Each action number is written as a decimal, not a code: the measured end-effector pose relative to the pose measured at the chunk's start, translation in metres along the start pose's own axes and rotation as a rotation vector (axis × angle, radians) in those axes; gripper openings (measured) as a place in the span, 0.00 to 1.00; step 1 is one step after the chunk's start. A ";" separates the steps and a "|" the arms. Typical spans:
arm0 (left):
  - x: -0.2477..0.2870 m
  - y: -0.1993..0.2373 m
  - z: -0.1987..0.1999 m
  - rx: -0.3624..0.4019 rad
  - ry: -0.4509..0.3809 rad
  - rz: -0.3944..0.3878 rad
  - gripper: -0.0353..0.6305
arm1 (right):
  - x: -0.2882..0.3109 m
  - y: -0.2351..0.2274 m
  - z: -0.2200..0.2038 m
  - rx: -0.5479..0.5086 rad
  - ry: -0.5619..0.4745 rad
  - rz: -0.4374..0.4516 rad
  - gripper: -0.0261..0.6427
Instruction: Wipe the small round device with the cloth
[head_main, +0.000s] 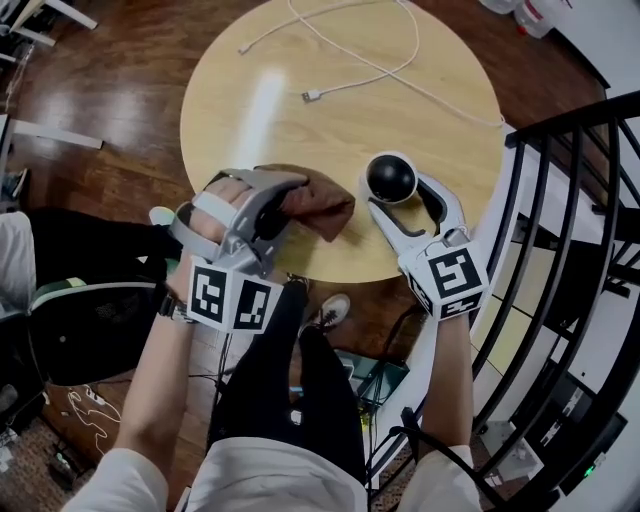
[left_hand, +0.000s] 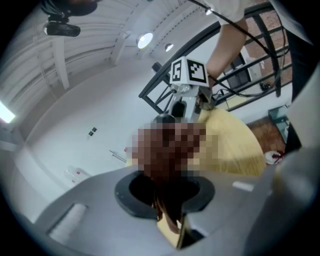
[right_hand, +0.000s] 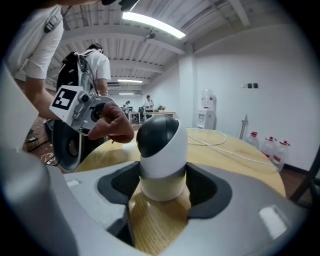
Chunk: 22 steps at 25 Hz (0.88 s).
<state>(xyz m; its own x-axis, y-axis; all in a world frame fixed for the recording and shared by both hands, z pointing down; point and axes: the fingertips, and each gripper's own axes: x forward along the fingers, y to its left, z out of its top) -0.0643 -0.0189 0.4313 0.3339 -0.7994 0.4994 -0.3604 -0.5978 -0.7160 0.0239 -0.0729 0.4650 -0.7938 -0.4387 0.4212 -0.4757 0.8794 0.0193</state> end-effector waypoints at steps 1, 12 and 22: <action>0.002 0.002 0.000 -0.002 0.005 0.004 0.17 | 0.000 -0.003 -0.001 0.023 0.004 -0.051 0.47; 0.003 0.013 -0.005 -0.055 0.058 0.050 0.17 | -0.005 -0.030 -0.009 0.332 0.044 -0.545 0.47; 0.005 0.019 -0.001 -0.077 0.079 0.096 0.17 | -0.003 -0.017 -0.005 0.223 0.076 -0.507 0.55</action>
<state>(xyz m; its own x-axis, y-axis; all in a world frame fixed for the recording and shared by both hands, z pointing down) -0.0701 -0.0347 0.4206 0.2257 -0.8537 0.4692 -0.4542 -0.5183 -0.7246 0.0366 -0.0859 0.4678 -0.4194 -0.7747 0.4733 -0.8660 0.4978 0.0474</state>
